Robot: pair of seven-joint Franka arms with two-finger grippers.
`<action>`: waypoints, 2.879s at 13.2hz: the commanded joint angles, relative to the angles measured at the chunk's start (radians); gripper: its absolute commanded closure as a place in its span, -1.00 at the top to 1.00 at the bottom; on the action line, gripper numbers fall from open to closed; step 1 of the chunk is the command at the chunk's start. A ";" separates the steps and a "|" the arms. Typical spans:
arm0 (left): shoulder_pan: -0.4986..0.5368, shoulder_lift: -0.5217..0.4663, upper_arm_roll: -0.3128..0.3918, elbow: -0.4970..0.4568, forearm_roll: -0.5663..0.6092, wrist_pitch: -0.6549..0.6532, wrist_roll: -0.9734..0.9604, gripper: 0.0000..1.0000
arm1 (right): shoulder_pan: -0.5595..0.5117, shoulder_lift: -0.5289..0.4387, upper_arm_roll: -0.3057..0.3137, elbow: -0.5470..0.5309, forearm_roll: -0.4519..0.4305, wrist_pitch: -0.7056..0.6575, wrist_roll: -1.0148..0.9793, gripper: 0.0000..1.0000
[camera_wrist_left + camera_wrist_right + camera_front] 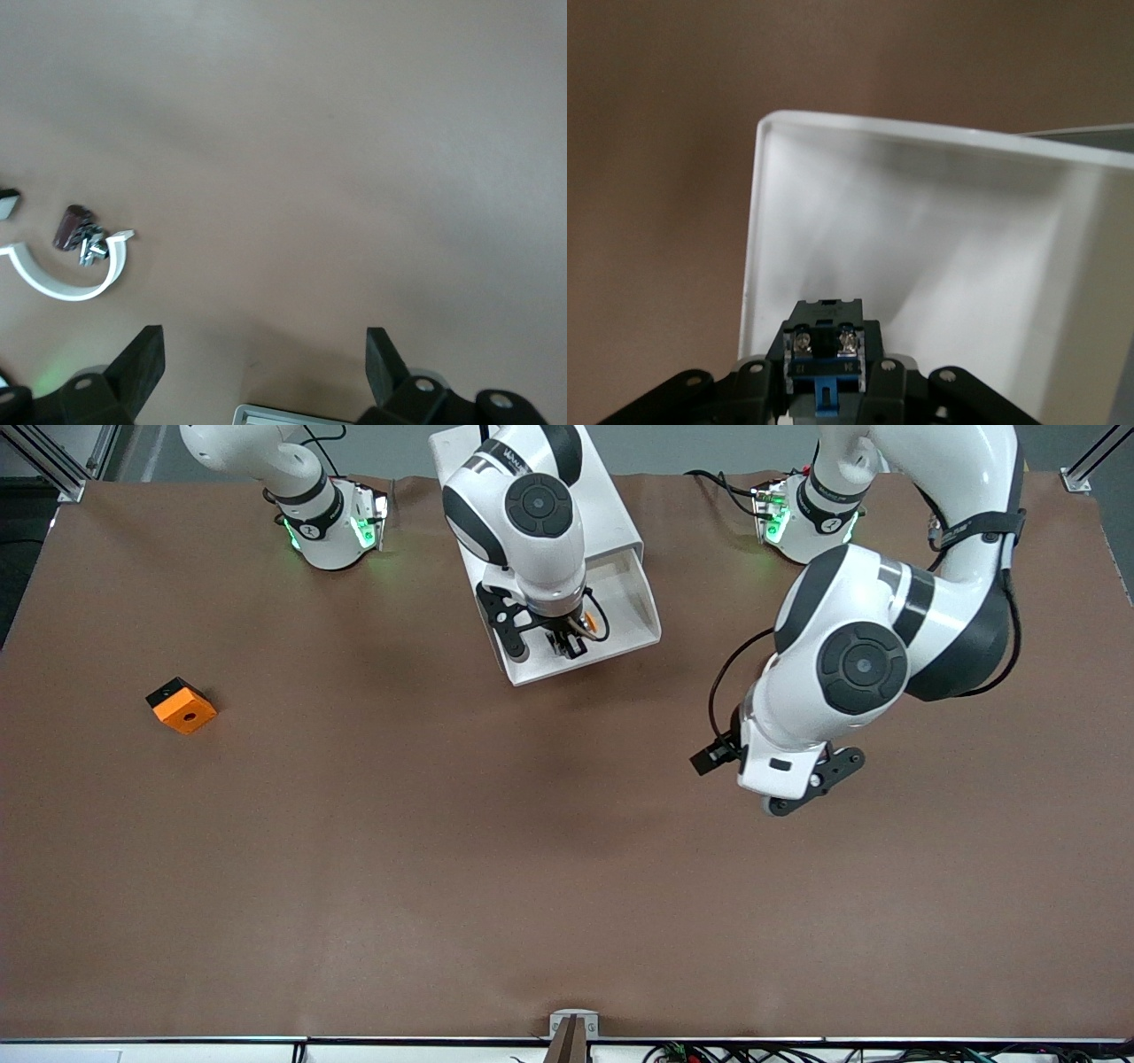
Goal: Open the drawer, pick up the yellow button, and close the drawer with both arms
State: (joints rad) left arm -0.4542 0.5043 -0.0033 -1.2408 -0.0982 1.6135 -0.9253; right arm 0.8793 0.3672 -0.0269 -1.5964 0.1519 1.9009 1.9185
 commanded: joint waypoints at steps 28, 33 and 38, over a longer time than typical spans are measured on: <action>-0.236 -0.202 -0.284 -0.620 0.025 0.434 -0.058 1.00 | -1.005 -0.219 -0.001 -0.585 -0.150 0.366 -2.138 -0.64; -0.236 -0.202 -0.290 -0.623 -0.023 0.436 -0.053 1.00 | -1.094 -0.139 -0.001 -0.631 -0.150 0.502 -2.173 -0.64; -0.231 -0.201 -0.322 -0.632 -0.046 0.436 -0.043 1.00 | -1.106 -0.051 -0.001 -0.712 -0.150 0.712 -2.173 -0.61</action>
State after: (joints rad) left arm -0.6933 0.3283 -0.2997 -1.8402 -0.1124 2.0341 -0.9678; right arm -0.2057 0.2967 -0.0476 -2.2639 0.0136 2.5314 -0.2512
